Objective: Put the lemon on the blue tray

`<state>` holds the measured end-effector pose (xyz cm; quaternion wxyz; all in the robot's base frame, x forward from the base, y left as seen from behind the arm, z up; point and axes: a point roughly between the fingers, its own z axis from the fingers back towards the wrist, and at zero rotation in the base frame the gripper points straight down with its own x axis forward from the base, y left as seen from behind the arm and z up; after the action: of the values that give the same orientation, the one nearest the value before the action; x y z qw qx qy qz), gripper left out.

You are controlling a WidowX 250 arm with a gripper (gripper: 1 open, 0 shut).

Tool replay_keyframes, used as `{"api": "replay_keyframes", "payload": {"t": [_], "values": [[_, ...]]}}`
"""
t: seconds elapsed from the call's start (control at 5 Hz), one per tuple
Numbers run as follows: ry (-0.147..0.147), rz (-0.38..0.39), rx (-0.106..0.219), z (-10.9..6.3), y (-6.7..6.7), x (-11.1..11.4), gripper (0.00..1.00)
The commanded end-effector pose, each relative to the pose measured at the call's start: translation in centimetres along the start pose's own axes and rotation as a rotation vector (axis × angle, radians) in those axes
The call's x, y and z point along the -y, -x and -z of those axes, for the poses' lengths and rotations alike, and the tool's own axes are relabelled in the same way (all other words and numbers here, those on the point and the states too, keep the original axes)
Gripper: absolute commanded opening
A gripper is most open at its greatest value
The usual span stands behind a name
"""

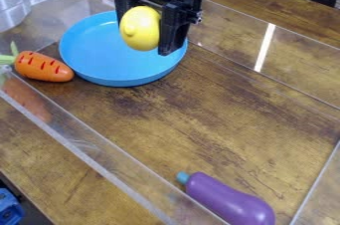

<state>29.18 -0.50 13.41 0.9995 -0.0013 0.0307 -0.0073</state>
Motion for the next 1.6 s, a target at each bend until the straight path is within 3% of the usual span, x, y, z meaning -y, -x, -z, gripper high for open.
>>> {"api": "replay_keyframes", "payload": {"t": [0.0,0.2,0.4,0.8,1.2,1.4], "values": [[-0.002,-0.033,-0.009,-0.1,-0.9,-0.9,0.00],[-0.009,0.001,-0.017,0.5,-1.6,-1.2,0.00],[-0.015,0.017,-0.004,0.4,-3.0,-2.2,0.00],[-0.015,0.069,0.015,0.0,-2.3,-2.6,0.00],[0.003,-0.026,0.035,-0.6,-4.0,-1.1,0.00],[0.009,-0.029,0.047,-1.8,-4.8,-0.4,0.00]]}}
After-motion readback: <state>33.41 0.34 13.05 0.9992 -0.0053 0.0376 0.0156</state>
